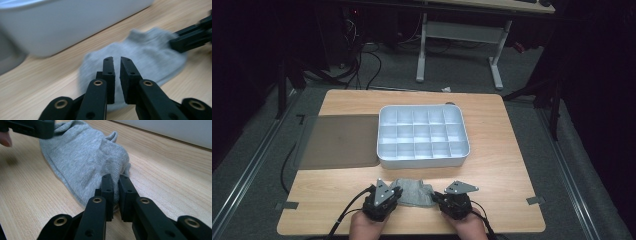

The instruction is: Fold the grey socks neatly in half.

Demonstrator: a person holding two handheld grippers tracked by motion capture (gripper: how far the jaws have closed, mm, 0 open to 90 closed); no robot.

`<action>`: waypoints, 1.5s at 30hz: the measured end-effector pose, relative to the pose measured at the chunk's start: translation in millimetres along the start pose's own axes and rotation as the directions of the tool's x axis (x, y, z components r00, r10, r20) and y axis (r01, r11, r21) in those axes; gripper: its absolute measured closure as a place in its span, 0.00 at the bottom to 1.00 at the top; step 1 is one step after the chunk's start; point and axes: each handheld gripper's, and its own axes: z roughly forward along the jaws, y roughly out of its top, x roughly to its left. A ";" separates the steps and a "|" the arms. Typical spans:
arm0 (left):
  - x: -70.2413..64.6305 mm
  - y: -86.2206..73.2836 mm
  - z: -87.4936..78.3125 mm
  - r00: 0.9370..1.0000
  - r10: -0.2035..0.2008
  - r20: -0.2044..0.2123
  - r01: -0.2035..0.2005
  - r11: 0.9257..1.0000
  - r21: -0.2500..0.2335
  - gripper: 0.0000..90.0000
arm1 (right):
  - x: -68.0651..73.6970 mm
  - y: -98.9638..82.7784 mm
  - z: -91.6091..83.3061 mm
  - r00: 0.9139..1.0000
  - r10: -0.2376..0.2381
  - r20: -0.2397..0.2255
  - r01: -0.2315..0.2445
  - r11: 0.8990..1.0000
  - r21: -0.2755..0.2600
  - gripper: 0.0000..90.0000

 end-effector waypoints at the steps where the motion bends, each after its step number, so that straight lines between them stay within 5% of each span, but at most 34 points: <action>1: -6.3 4.7 8.3 1.000 0.002 0.021 -0.002 1.000 0.007 0.89 | 0.1 -0.2 -0.4 1.000 0.002 -0.002 -0.002 1.000 -0.001 0.94; 7: -12.7 9.2 33.9 1.000 -0.012 0.007 0.012 0.998 0.063 0.90 | -2.0 -1.1 -2.2 1.000 0.017 -0.013 -0.017 1.000 -0.012 0.94; 13: -12.7 10.9 38.8 1.000 -0.025 -0.016 0.026 0.998 0.064 0.96 | -2.5 -1.6 -2.8 1.000 0.023 -0.016 -0.024 1.000 -0.015 0.94; 15: -13.8 9.5 42.2 1.000 -0.013 -0.025 0.015 0.995 0.095 0.98 | -2.5 -1.6 -2.8 1.000 0.024 -0.015 -0.024 1.000 -0.015 0.94; 23: -29.4 11.7 47.4 0.996 0.047 -0.069 -0.040 0.994 0.099 1.00 | -9.0 -0.3 -11.3 0.998 0.062 -0.008 -0.063 0.996 -0.060 0.95; 27: -48.2 18.9 54.7 0.984 0.148 -0.103 -0.134 0.981 0.139 1.00 | -15.9 1.1 -21.3 0.995 0.095 -0.011 -0.096 0.990 -0.108 0.95; 37: -68.5 22.7 65.0 0.955 0.265 -0.136 -0.245 0.958 0.148 1.00 | -18.8 6.3 -37.5 0.994 0.107 -0.027 -0.110 0.976 -0.186 0.95; 40: -65.1 23.7 64.3 0.965 0.235 -0.117 -0.218 0.966 0.140 0.99 | -19.4 5.7 -36.8 0.994 0.104 -0.023 -0.106 0.978 -0.180 0.95; 43: -53.2 24.7 57.1 0.986 0.140 -0.085 -0.132 0.986 0.099 0.87 | -20.4 4.6 -36.7 0.995 0.099 -0.018 -0.101 0.980 -0.174 0.95; 45: -39.5 22.8 46.5 0.989 0.098 -0.112 -0.092 0.994 0.053 0.85 | -20.9 4.4 -36.6 0.995 0.100 -0.019 -0.101 0.980 -0.173 0.95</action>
